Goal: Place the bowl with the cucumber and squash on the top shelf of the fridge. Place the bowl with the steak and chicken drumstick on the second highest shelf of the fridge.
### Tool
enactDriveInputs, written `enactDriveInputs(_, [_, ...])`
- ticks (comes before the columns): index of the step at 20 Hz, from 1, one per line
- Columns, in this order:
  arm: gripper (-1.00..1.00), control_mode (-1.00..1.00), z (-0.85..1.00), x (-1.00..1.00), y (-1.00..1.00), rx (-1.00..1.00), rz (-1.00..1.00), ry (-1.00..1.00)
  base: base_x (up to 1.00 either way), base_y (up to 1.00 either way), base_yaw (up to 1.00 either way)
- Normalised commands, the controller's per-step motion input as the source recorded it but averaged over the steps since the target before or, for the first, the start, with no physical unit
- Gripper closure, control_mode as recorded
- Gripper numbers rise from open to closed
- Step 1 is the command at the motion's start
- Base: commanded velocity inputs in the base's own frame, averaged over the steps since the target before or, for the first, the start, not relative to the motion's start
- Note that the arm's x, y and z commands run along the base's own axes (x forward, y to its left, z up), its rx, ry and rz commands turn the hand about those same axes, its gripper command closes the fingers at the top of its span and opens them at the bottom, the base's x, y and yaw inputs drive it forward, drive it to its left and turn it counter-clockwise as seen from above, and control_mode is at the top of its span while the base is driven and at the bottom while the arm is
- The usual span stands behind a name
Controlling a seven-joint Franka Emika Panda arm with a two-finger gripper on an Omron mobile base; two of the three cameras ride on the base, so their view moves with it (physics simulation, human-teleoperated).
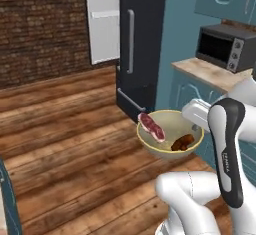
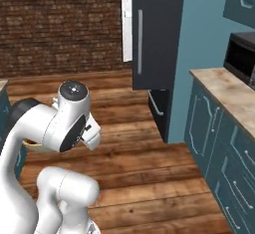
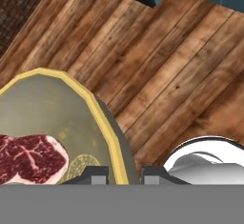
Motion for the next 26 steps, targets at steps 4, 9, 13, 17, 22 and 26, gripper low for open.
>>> enactDriveInputs(4, [1.0, 1.0, 0.0, 0.0, 0.0, 0.0, 0.0, 0.0, 1.0, 0.53, 0.0])
enactDriveInputs(9, [1.0, 1.0, 0.0, 0.0, 0.0, 0.0, 0.0, 0.0, 1.0, 0.51, 0.0])
enactDriveInputs(13, [1.0, 1.0, 0.0, 0.0, 0.0, 0.0, 0.0, 0.0, 1.0, 0.39, 0.0])
enactDriveInputs(17, [1.0, 1.0, 0.0, 0.0, 0.0, 0.0, 0.0, 0.0, 1.0, 0.32, 0.0])
enactDriveInputs(22, [1.0, 1.0, 0.0, 0.0, 0.0, 0.0, 0.0, 0.0, 1.0, 0.36, 0.0])
enactDriveInputs(26, [1.0, 1.0, 0.0, 0.0, 0.0, 0.0, 0.0, 0.0, 1.0, 0.44, 0.0])
